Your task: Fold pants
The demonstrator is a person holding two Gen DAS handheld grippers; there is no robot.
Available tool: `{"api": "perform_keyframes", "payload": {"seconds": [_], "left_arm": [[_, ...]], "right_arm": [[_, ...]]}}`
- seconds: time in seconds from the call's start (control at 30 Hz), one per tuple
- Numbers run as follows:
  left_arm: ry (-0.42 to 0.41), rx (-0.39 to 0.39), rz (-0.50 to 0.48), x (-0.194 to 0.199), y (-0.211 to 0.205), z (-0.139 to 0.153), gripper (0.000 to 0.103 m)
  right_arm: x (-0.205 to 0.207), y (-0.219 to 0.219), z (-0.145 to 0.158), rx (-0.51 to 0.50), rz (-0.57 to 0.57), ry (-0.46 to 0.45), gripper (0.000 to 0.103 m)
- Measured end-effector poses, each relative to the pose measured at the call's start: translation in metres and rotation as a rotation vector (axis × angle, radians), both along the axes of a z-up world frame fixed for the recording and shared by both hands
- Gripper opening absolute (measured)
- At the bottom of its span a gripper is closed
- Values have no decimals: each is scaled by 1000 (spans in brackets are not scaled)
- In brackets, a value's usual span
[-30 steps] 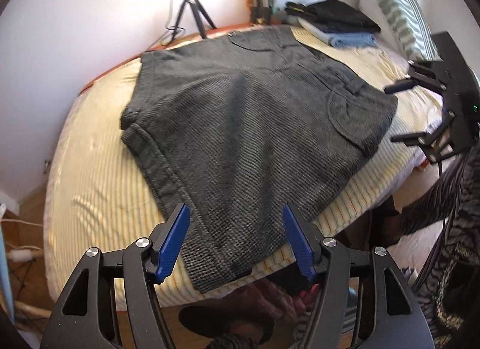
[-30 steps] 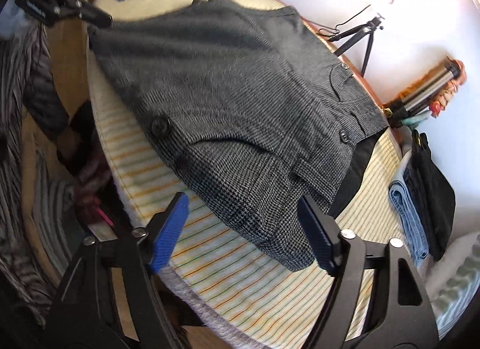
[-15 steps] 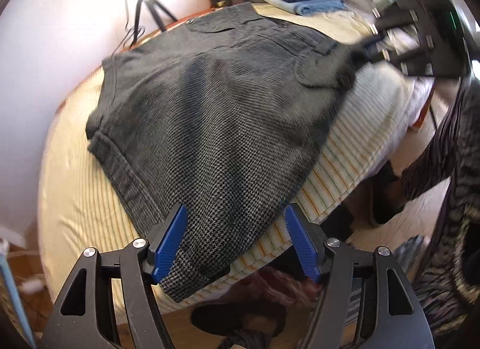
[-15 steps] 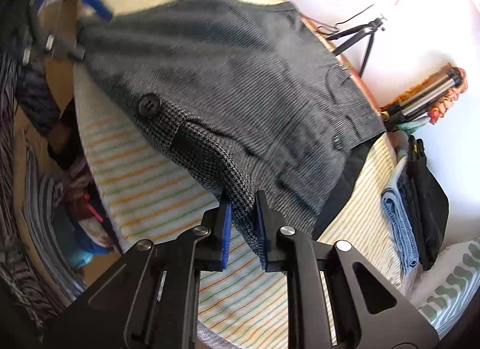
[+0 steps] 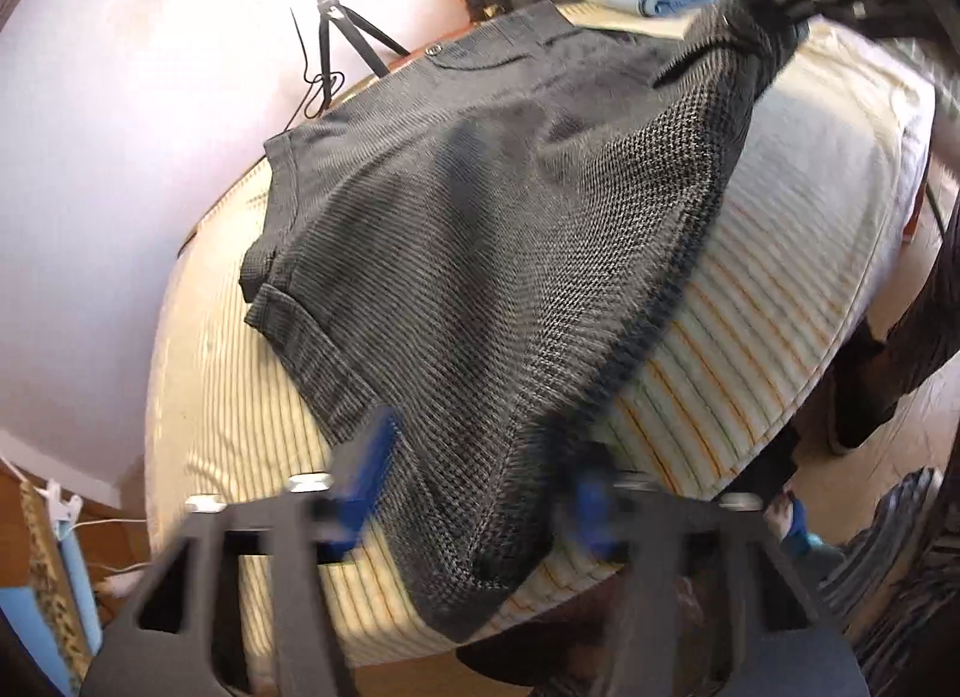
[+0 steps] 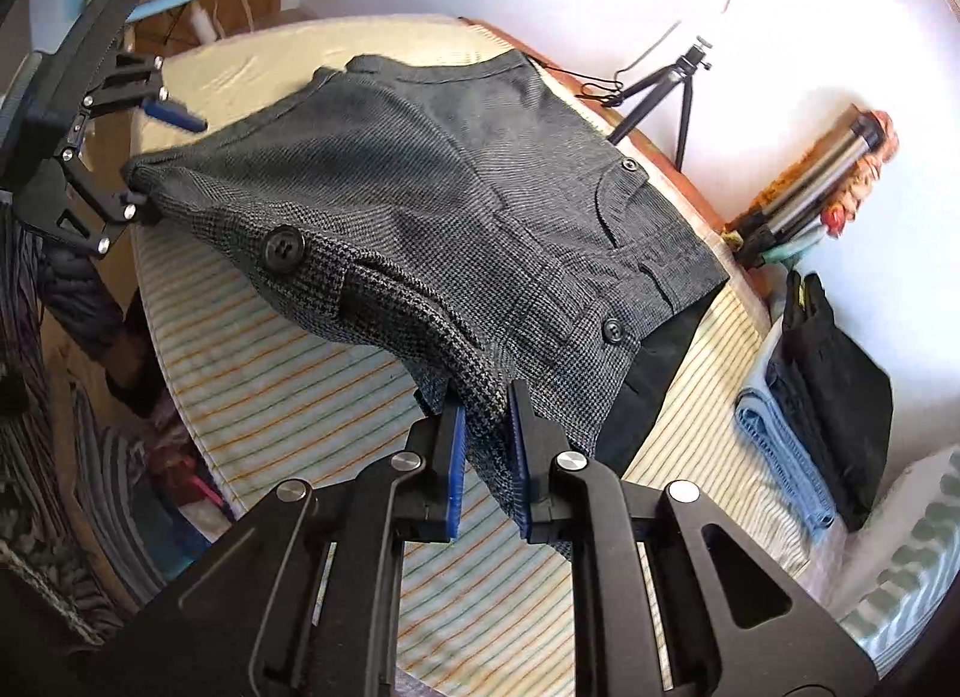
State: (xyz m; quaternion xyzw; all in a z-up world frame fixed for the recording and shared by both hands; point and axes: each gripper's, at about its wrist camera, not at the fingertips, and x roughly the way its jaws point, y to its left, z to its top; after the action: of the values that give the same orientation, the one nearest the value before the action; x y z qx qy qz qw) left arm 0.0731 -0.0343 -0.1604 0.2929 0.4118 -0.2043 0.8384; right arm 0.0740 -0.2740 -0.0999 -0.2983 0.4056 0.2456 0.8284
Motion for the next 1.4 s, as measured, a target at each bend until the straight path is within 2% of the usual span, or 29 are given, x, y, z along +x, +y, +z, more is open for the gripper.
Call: {"api": "perform_keyframes", "payload": {"seconds": [0.03,0.1,0.2,0.5,0.83,1.03,1.17,1.4], "left_arm": [[0,-8,-1,2,0,2,18],[-10,-52,1,8,3,13,11],[-34,-94,7,21,6,34,7],[-142,-152,-11,67,0,85,7],[-206,-159,-6,150,-14,109,6],[-209,-130,-3,206,-29,108,6],[-181,-116,-9,241,-37,98,6],[-111,-41,-34,289,-56,57,6]], "right_arm": [[-1,0,0,7,-4,-3,13],[-3,0,2,8,-10,-22,13],[-1,0,9,17,-19,-46,13],[32,-7,42,58,-70,-128,13],[114,-12,71,61,-109,-204,13],[183,-13,64,46,-146,-185,13],[224,-19,45,56,-173,-122,12],[270,-28,-1,37,-200,-25,12]]}}
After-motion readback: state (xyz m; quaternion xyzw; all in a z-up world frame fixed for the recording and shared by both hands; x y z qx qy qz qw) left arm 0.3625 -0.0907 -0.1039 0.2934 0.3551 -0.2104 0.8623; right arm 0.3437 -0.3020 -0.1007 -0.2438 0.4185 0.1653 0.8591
